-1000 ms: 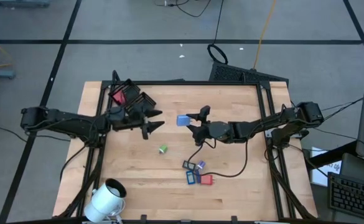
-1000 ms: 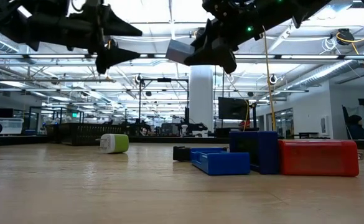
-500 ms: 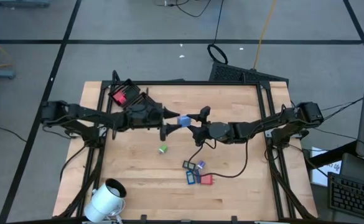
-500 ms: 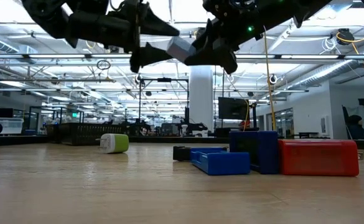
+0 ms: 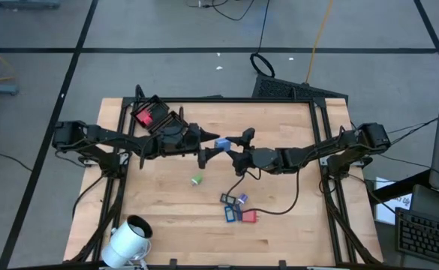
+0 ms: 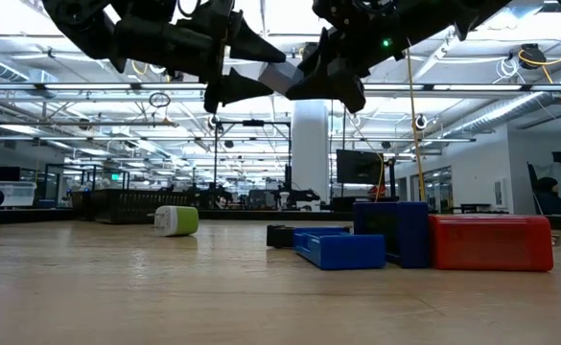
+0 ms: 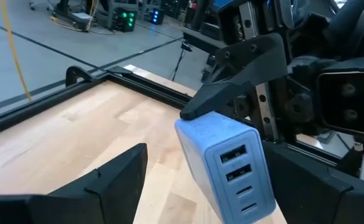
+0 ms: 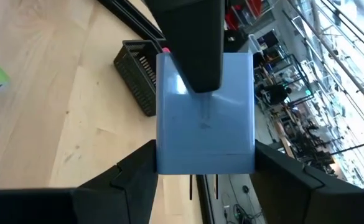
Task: Pick & Place Office items
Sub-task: Put the light blue charger adapter into the top black bin
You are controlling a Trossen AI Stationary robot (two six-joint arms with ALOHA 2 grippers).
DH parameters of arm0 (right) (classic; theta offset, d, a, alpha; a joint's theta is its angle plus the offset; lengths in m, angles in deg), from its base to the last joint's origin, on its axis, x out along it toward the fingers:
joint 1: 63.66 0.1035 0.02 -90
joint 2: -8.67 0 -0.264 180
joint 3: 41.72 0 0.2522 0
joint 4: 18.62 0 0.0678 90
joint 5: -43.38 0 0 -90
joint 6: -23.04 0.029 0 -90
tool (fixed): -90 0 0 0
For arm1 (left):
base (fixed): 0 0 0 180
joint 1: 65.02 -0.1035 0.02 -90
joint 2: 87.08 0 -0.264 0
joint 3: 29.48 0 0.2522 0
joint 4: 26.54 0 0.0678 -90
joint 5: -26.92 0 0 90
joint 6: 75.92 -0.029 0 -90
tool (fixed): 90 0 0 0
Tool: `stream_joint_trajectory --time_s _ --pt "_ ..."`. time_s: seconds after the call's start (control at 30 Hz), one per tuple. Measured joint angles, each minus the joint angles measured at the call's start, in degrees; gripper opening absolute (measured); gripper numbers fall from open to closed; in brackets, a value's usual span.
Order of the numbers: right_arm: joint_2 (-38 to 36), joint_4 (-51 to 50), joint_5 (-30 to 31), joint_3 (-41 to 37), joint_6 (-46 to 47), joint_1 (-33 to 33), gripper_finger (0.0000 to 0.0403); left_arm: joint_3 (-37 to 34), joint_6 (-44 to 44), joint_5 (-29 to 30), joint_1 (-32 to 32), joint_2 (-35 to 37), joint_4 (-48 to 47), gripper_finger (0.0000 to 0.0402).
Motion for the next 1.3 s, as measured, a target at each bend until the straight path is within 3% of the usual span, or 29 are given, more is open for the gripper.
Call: stream_joint_trajectory --time_s 1.13,1.3 --pt "0.04 2.33 0.42 0.04 0.32 -0.07 0.0213 0.0 2.55 1.92 -1.53 0.11 -0.81 0.031" --pt "0.04 3.04 -0.3 0.11 0.39 -0.02 0.0213 -0.02 4.12 -0.4 -1.45 0.09 1.13 0.031"
